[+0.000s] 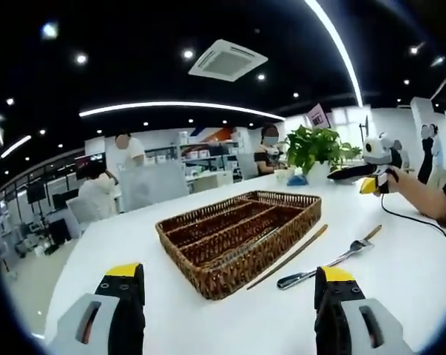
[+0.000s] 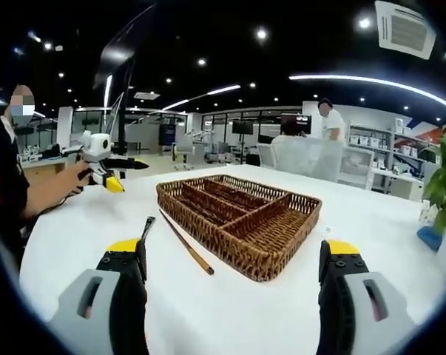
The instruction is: Arrange the knives, forks, and spoons in their matching storage slots by inserting each utensil handle-first until every utensil is classified and aligned in the correct compartment
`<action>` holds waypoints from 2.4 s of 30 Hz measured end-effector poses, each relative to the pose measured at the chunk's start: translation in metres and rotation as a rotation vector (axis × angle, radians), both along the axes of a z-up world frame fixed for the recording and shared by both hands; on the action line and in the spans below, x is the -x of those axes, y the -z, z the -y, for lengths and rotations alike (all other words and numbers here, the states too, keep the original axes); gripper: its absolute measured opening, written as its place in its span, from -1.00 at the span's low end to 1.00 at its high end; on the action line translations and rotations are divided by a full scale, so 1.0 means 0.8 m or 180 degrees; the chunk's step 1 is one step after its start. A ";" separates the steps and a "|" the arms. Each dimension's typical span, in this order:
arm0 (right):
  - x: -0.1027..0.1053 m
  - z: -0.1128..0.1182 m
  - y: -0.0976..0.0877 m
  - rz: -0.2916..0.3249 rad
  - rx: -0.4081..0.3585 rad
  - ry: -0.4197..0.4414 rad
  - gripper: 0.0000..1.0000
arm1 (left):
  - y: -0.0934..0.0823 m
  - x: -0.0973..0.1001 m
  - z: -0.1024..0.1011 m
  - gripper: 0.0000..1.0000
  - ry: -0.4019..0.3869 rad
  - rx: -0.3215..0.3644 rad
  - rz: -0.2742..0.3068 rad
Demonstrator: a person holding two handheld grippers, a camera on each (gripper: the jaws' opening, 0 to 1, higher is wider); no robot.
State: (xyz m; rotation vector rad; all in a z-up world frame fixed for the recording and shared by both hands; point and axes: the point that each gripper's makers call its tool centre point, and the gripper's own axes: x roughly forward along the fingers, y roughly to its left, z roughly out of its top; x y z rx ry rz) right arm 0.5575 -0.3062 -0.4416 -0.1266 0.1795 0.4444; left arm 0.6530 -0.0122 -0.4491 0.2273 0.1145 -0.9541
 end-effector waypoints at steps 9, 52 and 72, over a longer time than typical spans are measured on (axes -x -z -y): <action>0.006 -0.004 -0.019 0.0126 0.0064 -0.0009 0.99 | -0.019 0.008 0.001 1.00 0.0029 0.0069 0.0127; 0.011 -0.004 -0.031 0.0216 0.0072 0.0002 0.99 | -0.012 0.022 0.013 1.00 0.0194 0.0032 0.0129; 0.015 -0.025 -0.036 0.0246 0.0145 -0.0105 0.99 | -0.009 0.017 0.009 1.00 0.0146 0.0020 0.0155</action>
